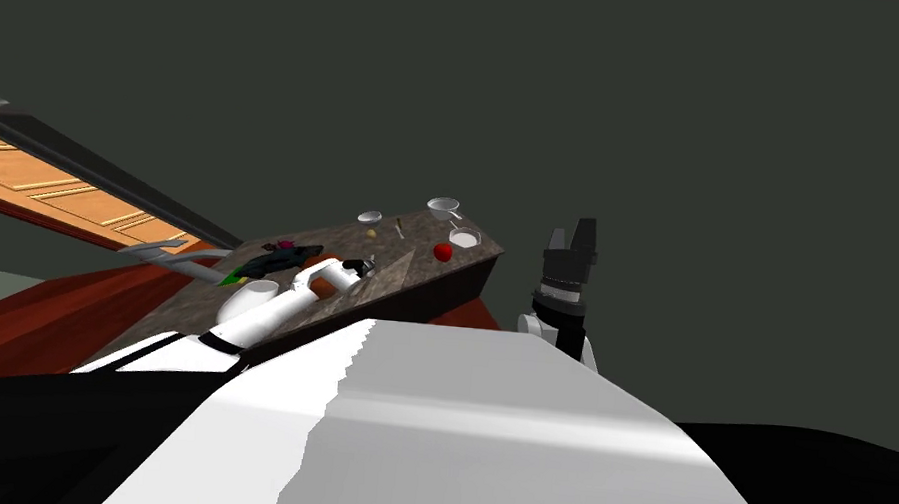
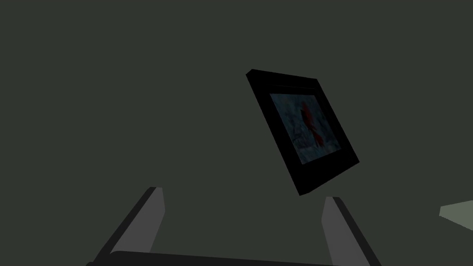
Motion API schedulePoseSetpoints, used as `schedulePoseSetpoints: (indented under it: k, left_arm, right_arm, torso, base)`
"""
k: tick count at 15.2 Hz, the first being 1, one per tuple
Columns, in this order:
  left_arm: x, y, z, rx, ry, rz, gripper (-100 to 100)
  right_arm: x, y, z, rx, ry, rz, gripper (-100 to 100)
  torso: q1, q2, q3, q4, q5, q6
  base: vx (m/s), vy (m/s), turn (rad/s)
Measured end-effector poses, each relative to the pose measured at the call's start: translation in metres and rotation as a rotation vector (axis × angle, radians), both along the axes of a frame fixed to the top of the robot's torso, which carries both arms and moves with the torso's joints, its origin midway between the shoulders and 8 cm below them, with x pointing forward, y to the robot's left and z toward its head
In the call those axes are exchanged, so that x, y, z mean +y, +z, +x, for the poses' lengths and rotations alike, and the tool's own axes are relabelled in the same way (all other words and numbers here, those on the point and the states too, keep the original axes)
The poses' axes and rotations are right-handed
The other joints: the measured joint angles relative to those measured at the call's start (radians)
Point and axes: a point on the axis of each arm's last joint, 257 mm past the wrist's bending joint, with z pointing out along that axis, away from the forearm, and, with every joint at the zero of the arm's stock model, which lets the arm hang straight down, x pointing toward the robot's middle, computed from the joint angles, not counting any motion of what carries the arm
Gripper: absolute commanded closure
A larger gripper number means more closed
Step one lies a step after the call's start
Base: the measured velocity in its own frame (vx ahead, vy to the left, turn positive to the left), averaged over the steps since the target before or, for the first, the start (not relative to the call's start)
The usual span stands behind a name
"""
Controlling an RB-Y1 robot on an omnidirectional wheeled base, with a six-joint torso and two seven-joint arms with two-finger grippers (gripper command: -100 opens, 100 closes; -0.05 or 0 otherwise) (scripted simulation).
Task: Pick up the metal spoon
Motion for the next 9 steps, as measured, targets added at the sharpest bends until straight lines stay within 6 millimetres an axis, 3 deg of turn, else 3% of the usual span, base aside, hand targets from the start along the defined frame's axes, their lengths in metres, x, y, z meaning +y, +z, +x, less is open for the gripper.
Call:
schedulePoseSetpoints:
  k: [4,5,9]
  left_arm:
    - [0.005,-0.013,-0.002,0.001,0.013,-0.002,-100]
    - [0.006,-0.014,-0.002,0.000,0.013,-0.002,100]
    - [0.007,-0.014,-0.002,0.000,0.014,0.001,100]
  right_arm:
    - [0.000,0.000,0.000,0.000,0.000,0.000,0]
    - [0.000,0.000,0.000,0.000,0.000,0.000,0]
    - [0.000,0.000,0.000,0.000,0.000,0.000,0]
  torso:
    - [0.004,-0.003,-0.001,-0.001,0.001,0.000]
    - [0.003,-0.002,-0.001,-0.001,0.001,0.000]
    - [0.001,-0.001,-0.001,0.000,0.001,0.002]
  base:
    - [0.037,0.027,-0.047]
    - [0.010,0.008,-0.002]
    - [0.001,0.003,0.009]
